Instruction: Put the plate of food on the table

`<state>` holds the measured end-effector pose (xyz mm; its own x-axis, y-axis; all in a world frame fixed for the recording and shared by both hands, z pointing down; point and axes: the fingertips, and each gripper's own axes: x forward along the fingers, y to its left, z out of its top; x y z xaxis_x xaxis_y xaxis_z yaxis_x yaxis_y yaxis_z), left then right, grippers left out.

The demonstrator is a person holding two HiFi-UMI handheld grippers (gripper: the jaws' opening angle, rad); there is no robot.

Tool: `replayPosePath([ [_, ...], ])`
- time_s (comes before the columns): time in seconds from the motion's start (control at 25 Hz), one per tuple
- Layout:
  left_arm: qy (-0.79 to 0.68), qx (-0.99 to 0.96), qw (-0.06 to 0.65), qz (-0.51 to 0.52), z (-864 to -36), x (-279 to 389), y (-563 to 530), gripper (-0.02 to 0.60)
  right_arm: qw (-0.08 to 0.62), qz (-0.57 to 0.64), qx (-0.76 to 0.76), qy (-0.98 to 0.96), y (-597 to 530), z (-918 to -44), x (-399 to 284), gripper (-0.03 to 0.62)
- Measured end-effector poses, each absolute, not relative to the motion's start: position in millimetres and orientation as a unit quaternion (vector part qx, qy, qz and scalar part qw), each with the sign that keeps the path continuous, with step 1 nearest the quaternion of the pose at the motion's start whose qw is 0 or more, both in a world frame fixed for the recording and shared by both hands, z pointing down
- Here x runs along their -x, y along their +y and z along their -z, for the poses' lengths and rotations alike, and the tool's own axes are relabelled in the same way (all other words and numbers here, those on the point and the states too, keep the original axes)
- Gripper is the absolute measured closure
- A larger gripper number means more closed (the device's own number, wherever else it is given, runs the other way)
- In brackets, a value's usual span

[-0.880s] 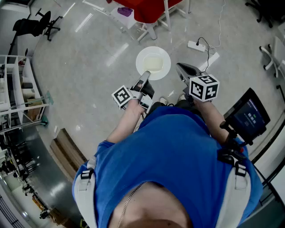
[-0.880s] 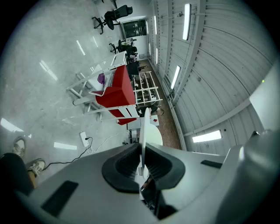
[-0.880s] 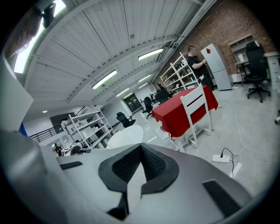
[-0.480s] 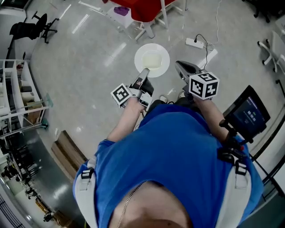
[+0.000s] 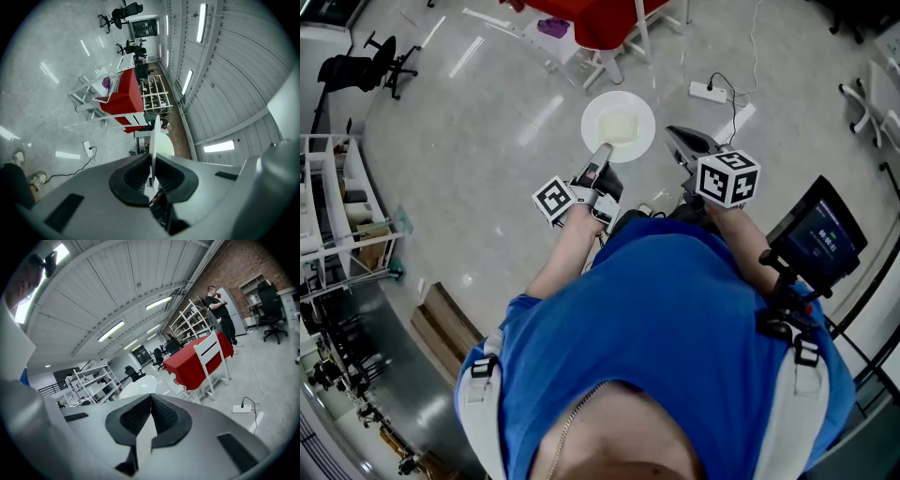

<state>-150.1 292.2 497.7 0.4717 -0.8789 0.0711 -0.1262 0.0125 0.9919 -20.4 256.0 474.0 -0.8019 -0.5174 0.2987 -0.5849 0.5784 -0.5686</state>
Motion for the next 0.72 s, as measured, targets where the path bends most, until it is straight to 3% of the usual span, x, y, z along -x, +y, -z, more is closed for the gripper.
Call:
replayPosePath([
  [0.72,-0.378,-0.635,0.599,0.307,-499.4,137.8,273.3,0.555,0.046,-0.367,-0.293,-0.882,255.3,-481.7,25.9,0.588],
])
